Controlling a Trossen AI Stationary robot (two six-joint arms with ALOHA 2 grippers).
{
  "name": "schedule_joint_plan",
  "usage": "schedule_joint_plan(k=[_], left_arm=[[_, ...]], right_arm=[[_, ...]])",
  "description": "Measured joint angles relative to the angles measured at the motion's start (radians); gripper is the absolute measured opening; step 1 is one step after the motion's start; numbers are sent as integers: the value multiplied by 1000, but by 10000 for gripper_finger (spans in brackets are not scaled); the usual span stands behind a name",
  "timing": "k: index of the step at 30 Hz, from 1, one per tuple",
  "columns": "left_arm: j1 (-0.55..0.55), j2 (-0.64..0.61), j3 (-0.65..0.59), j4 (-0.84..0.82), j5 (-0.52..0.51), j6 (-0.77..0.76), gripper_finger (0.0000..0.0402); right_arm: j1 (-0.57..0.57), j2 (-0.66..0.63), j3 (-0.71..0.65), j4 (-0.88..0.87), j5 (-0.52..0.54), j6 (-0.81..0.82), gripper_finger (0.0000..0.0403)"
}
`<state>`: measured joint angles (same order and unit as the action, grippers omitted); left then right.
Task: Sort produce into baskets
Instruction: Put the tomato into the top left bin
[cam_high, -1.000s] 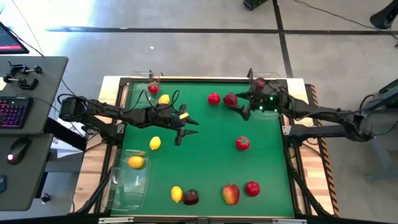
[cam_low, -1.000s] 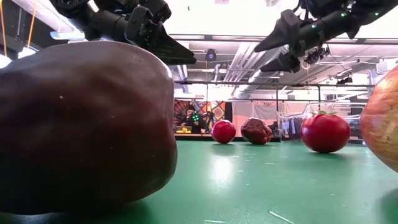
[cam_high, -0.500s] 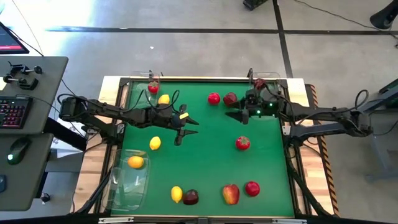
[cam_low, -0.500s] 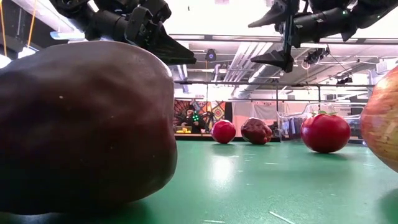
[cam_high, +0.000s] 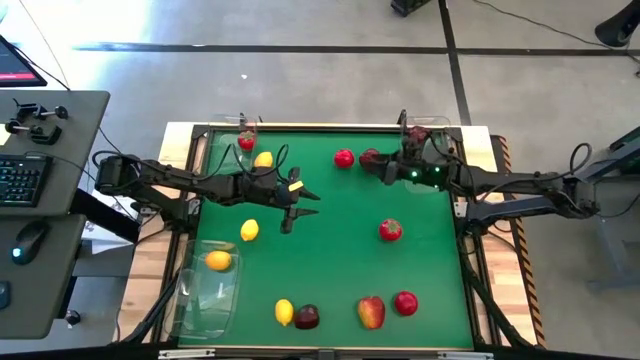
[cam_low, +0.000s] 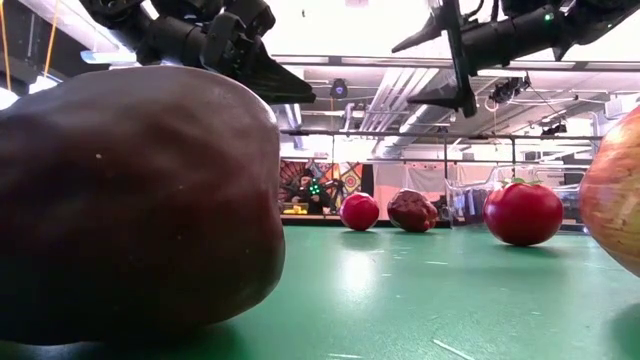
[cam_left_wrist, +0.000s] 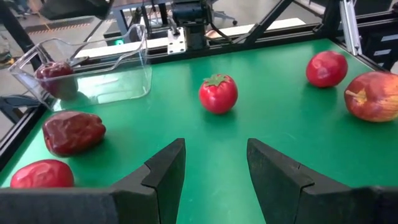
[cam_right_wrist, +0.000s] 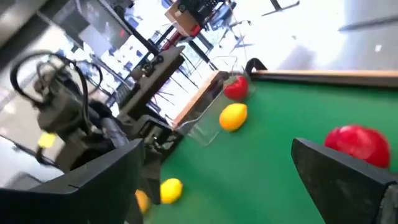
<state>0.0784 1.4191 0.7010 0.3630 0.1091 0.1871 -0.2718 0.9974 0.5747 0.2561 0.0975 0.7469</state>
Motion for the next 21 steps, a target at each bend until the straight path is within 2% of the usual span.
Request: schedule_joint_plan(k=[3, 9, 11, 13, 17, 21], left_arm=[[0, 0, 0, 0, -15, 0, 158], [0, 0, 0, 0, -35, 0, 158], [0, 0, 0, 0, -35, 0, 158], [0, 0, 0, 0, -35, 0, 158], [0, 0, 0, 0, -35, -1, 158], [0, 0, 0, 0, -35, 0, 158]], right_arm=[[0, 2, 0, -10, 8, -45, 398], [-1, 5, 0, 4, 116, -3, 398], [-5, 5, 0, 29, 123, 10, 398], [-9, 5, 0, 86, 100, 20, 398], [-9, 4, 0, 171, -19, 13, 398], [-9, 3, 0, 168, -69, -6, 398]])
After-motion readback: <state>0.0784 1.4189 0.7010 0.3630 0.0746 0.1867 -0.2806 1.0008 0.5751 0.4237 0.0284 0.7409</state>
